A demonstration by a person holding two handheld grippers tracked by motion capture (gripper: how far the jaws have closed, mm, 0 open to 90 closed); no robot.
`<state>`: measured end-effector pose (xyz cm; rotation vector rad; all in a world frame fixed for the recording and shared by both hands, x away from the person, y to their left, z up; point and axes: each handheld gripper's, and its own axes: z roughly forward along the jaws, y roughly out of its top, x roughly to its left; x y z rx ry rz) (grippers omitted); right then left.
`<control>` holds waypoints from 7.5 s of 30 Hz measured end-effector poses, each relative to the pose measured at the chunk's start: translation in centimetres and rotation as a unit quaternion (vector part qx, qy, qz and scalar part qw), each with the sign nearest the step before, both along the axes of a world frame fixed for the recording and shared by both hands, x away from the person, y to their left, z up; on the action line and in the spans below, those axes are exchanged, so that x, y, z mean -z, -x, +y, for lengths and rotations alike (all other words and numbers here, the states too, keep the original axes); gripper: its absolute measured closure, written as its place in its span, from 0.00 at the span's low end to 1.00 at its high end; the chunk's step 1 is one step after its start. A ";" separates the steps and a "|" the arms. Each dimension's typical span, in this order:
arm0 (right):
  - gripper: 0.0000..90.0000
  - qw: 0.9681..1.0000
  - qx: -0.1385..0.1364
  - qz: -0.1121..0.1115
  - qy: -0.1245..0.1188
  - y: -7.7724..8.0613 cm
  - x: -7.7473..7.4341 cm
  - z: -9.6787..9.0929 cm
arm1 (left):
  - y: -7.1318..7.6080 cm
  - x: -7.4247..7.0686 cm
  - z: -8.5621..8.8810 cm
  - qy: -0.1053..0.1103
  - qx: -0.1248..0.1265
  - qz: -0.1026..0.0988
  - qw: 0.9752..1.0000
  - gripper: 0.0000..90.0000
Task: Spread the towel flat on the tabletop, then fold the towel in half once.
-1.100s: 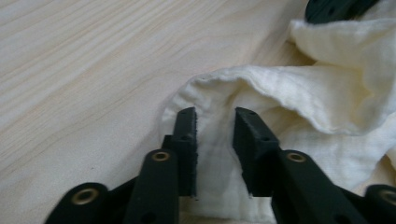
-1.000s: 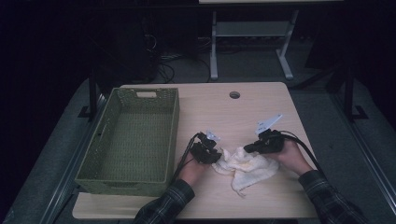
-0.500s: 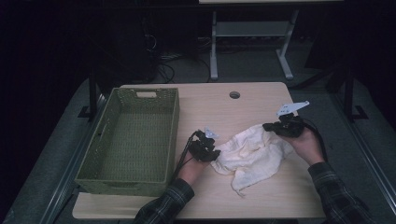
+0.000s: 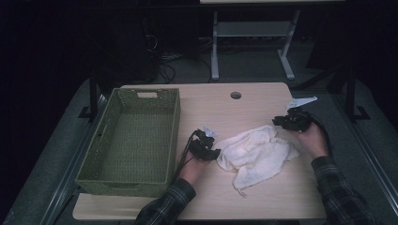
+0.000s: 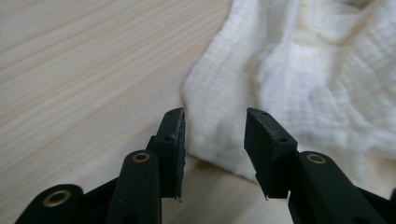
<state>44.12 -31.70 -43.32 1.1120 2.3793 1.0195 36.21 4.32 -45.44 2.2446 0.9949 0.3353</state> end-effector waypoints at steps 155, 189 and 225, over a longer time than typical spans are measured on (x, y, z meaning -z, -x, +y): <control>0.87 0.988 -0.121 0.091 0.009 20.1 2.0 -2.9 | 10.8 -2.3 2.1 -0.006 0.060 0.034 0.998 0.78; 0.63 0.996 -0.083 0.045 -0.007 10.8 0.1 -0.9 | 3.7 -1.2 1.0 0.016 0.045 0.004 0.999 0.47; 0.60 0.998 -0.057 0.026 -0.011 1.4 -0.3 -0.2 | -8.4 -0.7 1.4 0.003 -0.078 -0.020 0.997 0.54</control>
